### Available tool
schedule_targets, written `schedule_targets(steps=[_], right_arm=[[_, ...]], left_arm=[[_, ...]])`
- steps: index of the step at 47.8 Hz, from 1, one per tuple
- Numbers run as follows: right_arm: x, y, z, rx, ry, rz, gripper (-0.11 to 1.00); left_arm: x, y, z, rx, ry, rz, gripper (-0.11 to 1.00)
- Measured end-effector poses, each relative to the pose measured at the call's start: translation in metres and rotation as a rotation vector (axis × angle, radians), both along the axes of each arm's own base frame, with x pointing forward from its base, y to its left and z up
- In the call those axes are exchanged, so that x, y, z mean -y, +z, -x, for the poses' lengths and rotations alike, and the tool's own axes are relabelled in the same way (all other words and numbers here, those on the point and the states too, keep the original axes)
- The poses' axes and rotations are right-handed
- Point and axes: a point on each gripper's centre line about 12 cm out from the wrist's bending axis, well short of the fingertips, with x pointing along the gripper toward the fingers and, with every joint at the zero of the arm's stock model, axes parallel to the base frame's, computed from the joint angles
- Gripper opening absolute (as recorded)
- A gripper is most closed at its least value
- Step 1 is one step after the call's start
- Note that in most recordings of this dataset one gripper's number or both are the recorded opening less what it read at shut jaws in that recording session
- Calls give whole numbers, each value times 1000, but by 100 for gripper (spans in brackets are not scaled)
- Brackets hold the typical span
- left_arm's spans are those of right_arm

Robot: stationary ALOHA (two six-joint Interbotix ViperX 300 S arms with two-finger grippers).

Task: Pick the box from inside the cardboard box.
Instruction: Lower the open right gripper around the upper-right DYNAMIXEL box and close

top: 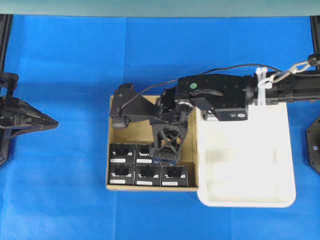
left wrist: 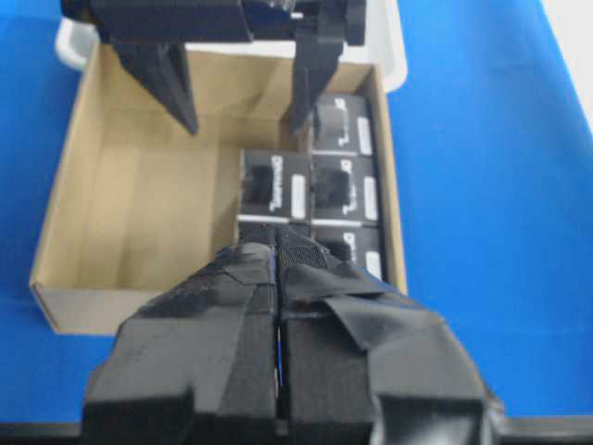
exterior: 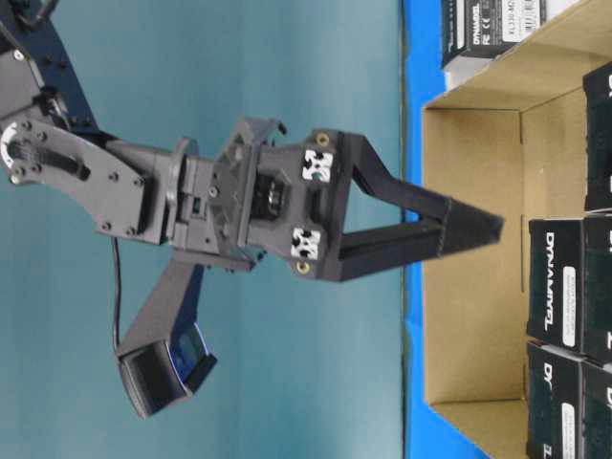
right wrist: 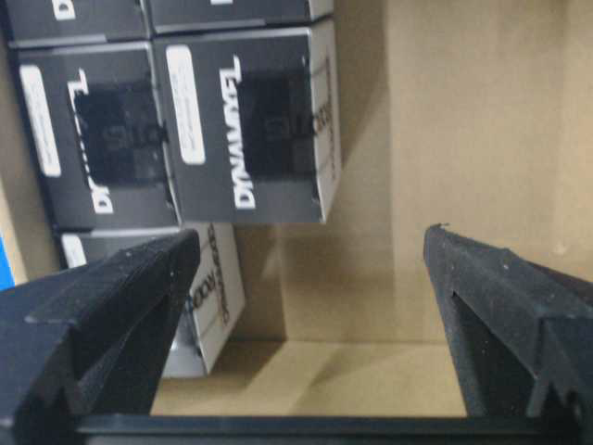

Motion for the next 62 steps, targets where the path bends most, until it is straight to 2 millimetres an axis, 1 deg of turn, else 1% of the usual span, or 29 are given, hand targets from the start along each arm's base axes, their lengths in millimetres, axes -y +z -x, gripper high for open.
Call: schedule_targets(steps=[17,29,33,40,54,62], right_arm=[[-11,-13,-18,14,8,-18,99],[-10,-14,-28,30,8,-17,99],[-11,-17,-31,25,10,-17,99],[-11,-23,-31,8,11,-18,99],[-10,-29,-30,-6,36,-14,99],[-7,-32,-29,-16,46,-12,99]], left_arm=[[0,0,0,0,3,3,-6],[0,0,0,-2,3,3,-6],[0,0,0,0,3,3,-6],[0,0,0,-2,3,3,-6],[-1,-1,0,-3,5,4,-6],[-1,-2,0,-5,7,4,-6]])
